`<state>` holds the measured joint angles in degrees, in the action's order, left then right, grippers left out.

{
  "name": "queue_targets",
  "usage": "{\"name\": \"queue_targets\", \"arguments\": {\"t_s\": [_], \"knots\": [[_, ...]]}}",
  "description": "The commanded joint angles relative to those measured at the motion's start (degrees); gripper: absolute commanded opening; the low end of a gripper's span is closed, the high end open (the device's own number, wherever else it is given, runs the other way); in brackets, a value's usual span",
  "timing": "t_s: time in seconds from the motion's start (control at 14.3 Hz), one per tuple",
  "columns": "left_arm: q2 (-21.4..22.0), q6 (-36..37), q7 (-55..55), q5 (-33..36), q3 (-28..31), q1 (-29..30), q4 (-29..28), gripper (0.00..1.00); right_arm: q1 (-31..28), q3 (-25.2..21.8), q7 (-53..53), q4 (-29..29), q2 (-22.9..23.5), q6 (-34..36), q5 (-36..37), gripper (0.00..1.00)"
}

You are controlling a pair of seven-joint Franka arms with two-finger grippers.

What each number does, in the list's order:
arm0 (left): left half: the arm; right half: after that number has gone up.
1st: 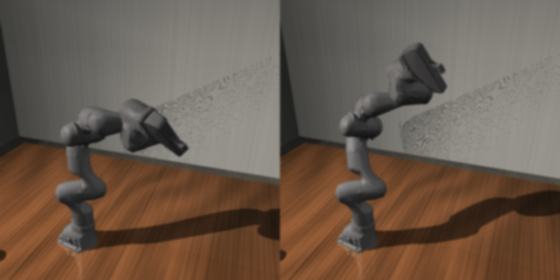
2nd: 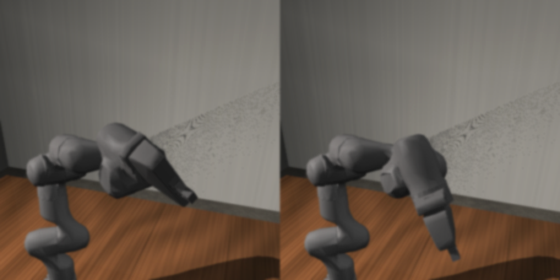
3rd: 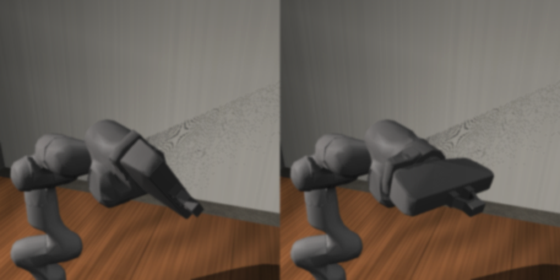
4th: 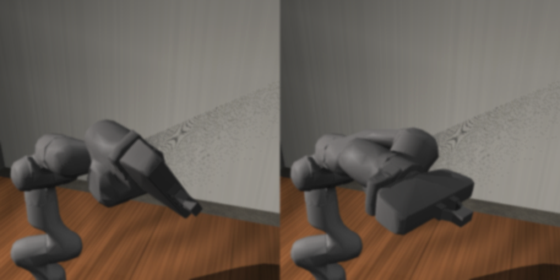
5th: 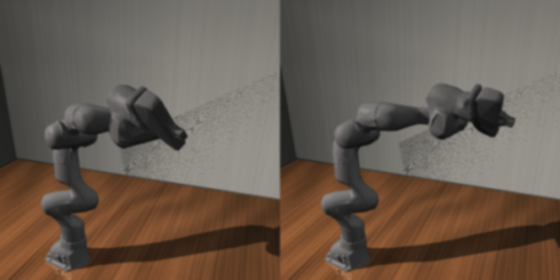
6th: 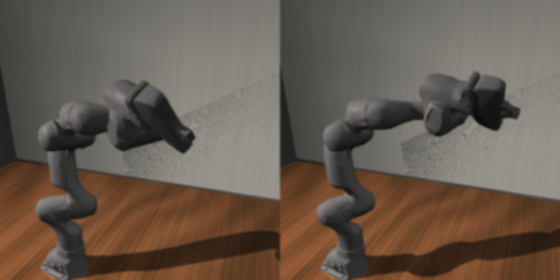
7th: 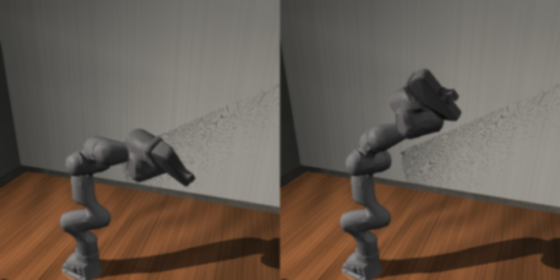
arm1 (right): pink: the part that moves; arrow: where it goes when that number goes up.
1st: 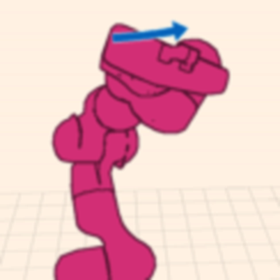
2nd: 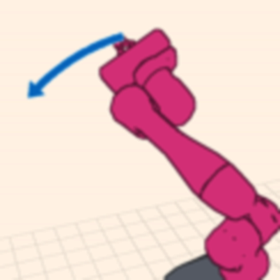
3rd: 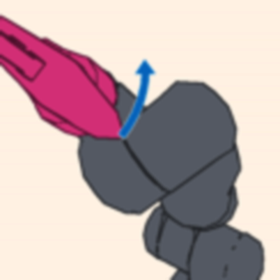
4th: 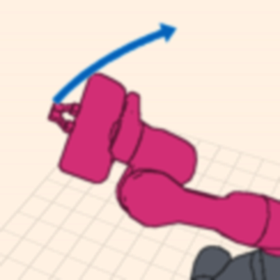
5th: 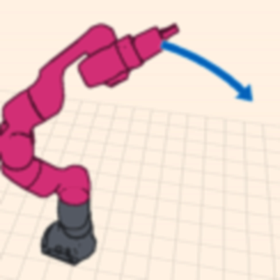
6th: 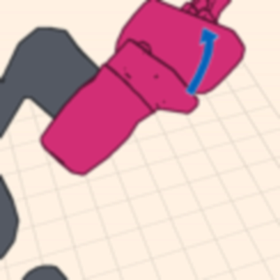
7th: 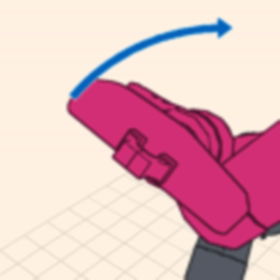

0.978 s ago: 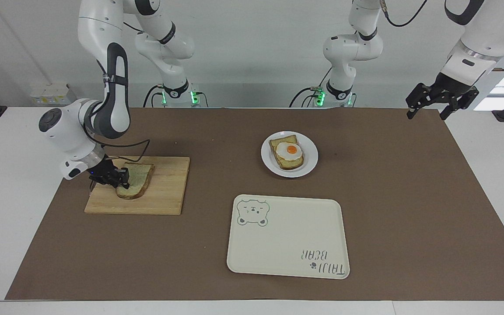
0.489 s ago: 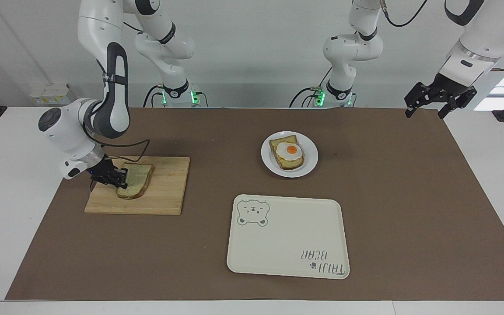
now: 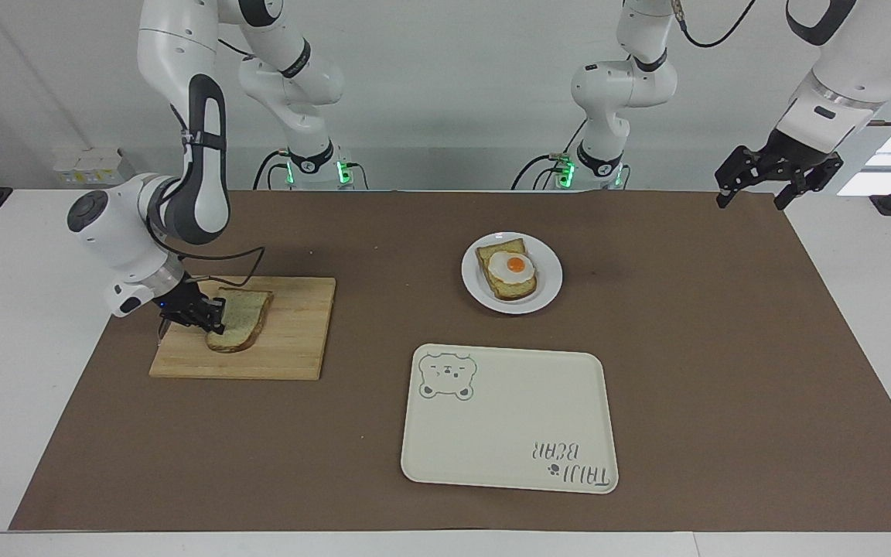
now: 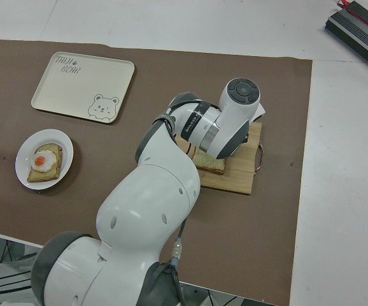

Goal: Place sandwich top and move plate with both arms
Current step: 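Reach the right gripper over the bread slice on the wooden board, then grasp the bread slice with the right gripper and lift it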

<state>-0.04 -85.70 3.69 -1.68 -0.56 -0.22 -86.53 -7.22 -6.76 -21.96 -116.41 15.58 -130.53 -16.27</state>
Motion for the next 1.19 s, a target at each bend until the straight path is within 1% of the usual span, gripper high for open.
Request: {"name": "queue_targets", "arguments": {"t_s": [0.0, 0.14, 0.49, 0.77, 0.91, 0.98, 1.12], "knots": [[1.3, 0.6, -0.4, 0.8, -0.8, 1.1, -1.1, 1.00, -0.2, 0.3, 0.2, 2.1, 0.5, 1.3, -0.8, 0.00], [1.3, 0.6, -0.4, 0.8, -0.8, 1.1, -1.1, 1.00, -0.2, 0.3, -0.4, 3.4, 0.0, 3.3, -0.8, 0.00], [1.3, 0.6, -0.4, 0.8, -0.8, 1.1, -1.1, 1.00, -0.2, 0.3, -0.4, 7.4, -2.4, 11.5, -0.8, 0.00], [1.3, 0.6, -0.4, 0.8, -0.8, 1.1, -1.1, 1.00, -0.2, 1.1, -2.1, 11.3, -3.5, 20.0, -0.7, 0.00], [1.3, 0.6, -0.4, 0.8, -0.8, 1.1, -1.1, 1.00, -0.2, 2.5, -1.8, 13.1, -3.9, 24.6, -1.0, 0.00], [1.3, 0.6, -0.4, 0.8, -0.8, 1.1, -1.1, 1.00, -0.2, 3.2, -1.1, 13.2, -4.4, 25.8, -1.1, 0.00], [1.3, 0.6, -0.4, 0.8, -0.8, 1.1, -1.1, 1.00, -0.1, 5.9, 3.5, 13.1, -4.7, 27.1, -0.7, 0.00]]}}
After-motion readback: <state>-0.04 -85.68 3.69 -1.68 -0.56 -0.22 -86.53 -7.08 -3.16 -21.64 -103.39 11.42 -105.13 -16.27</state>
